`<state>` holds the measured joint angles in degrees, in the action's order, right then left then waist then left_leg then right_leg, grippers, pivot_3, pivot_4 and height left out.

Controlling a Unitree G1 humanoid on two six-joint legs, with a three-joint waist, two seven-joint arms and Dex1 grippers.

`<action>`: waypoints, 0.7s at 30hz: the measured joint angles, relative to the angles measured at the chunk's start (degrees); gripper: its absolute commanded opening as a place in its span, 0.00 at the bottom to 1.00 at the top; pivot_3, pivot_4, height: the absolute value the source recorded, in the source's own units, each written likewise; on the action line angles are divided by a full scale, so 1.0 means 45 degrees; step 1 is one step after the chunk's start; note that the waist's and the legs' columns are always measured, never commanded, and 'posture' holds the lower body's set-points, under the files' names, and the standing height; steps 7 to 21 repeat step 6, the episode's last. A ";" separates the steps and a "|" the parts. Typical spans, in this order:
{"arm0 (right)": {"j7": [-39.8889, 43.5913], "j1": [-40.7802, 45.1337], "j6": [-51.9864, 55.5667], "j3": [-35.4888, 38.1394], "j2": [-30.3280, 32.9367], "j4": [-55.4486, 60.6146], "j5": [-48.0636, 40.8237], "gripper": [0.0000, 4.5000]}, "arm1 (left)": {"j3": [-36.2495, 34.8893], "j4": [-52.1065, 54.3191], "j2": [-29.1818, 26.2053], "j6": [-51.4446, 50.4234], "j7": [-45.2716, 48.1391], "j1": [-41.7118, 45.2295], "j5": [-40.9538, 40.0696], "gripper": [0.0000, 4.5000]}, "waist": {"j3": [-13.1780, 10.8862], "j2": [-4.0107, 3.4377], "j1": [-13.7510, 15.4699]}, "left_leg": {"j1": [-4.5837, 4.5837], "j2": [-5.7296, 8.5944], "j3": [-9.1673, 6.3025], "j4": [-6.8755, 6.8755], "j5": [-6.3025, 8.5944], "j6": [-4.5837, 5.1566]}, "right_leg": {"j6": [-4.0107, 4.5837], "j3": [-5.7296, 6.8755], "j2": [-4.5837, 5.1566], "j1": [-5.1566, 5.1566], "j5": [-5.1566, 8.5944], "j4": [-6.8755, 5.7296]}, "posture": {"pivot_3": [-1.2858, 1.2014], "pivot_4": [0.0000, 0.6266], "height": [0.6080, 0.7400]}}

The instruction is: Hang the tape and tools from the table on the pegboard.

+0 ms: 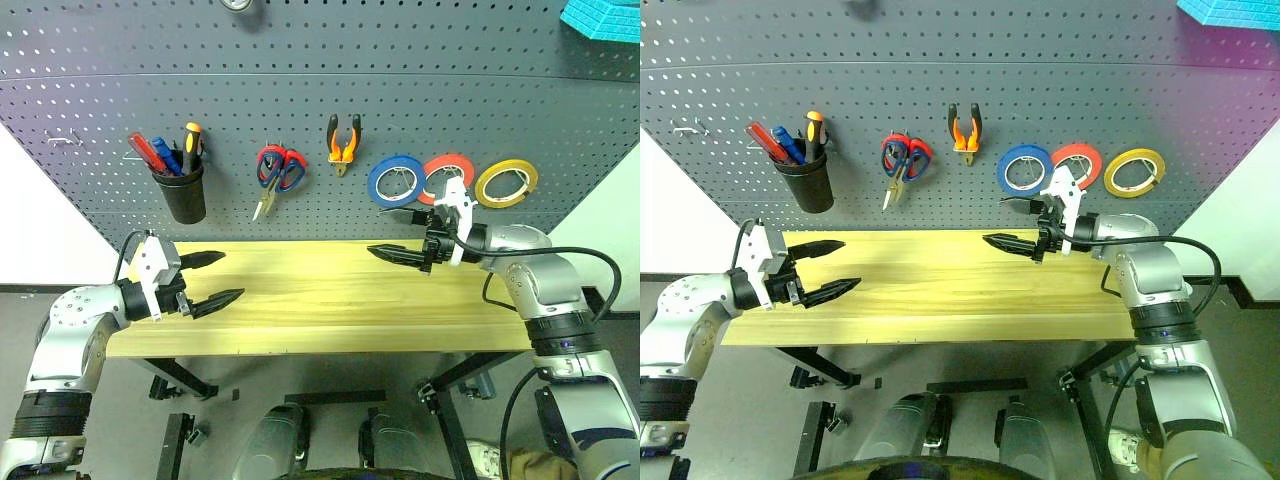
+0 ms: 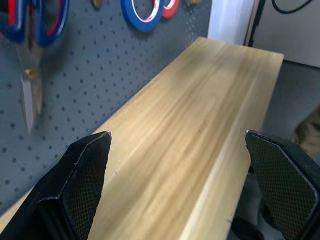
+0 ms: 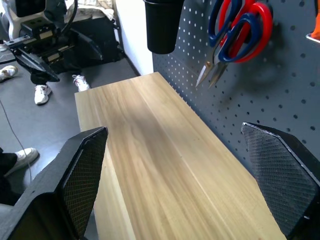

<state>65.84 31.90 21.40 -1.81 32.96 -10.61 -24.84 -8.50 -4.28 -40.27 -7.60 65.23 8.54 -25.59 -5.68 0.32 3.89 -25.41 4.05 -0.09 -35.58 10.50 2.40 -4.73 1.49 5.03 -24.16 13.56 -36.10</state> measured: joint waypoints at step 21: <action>0.0065 0.0011 -0.0099 0.0000 -0.0020 -0.0069 0.0020 1.00 | 0.0007 0.0003 0.0069 -0.0305 -0.0103 0.0074 -0.0011 0.99 | 0.0030 -0.0020 -0.0012 | 0.0001 -0.0001 0.0000 0.0001 0.0000 -0.0001 | -0.0001 -0.0001 -0.0002 -0.0003 -0.0001 -0.0003 | 0.56 0.03 0.95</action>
